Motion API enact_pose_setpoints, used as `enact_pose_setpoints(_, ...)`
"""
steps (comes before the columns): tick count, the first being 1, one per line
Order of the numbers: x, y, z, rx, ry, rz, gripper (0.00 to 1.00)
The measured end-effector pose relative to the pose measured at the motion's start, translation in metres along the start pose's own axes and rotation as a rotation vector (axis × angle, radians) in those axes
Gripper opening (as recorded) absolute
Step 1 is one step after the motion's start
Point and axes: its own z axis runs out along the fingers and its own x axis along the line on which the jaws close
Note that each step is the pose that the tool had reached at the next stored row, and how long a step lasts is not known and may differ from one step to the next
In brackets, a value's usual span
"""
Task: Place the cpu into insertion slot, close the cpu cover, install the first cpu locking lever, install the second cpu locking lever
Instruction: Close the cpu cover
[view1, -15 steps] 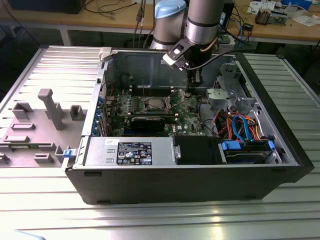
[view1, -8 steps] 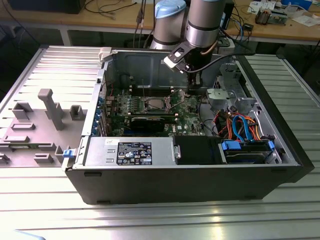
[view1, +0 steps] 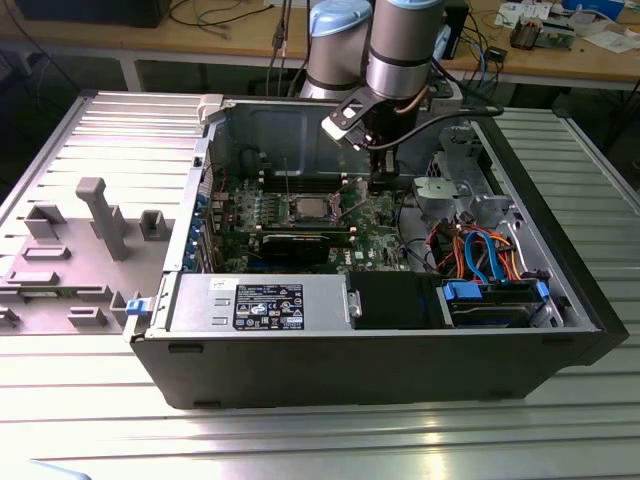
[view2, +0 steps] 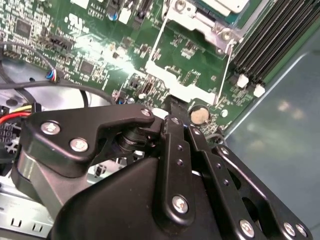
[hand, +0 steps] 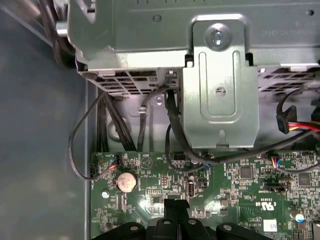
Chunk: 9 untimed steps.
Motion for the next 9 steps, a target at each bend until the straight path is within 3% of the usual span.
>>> enact_pose_setpoints(9,0.0000,-0.0014,-0.0001,0.0000,0.0000,0.000,0.11)
